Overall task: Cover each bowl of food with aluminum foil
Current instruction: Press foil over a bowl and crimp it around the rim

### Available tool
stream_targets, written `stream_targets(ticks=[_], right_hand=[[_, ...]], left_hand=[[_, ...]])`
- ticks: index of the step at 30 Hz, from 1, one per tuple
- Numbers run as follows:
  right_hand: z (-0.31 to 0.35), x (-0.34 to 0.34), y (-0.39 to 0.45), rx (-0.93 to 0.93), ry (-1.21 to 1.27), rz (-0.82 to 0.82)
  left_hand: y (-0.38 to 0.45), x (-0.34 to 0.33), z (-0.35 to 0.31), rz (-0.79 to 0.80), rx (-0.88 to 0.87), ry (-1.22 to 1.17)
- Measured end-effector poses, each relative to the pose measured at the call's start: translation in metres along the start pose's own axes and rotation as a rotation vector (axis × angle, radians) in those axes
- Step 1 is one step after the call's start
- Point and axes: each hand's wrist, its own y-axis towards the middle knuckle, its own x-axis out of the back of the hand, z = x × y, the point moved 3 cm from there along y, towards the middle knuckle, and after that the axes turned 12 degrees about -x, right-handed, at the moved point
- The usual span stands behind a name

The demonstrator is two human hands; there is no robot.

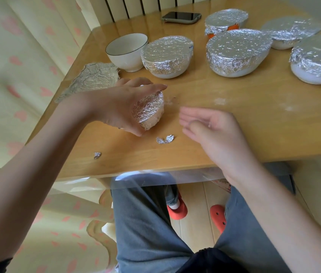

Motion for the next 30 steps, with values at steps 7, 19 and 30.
stream_targets(ticks=[7,19,30], right_hand=[[-0.003,-0.03,0.0,-0.247,0.212,0.252],[0.001,-0.021,0.023,-0.165,0.085,0.203],[-0.001,-0.025,0.024,0.265,-0.535,-0.151]], left_hand=[[0.0,-0.001,0.001,-0.01,-0.001,-0.009],[-0.001,0.0,-0.006,0.006,0.131,0.023],[-0.02,0.005,0.002,0.189,0.168,0.018]])
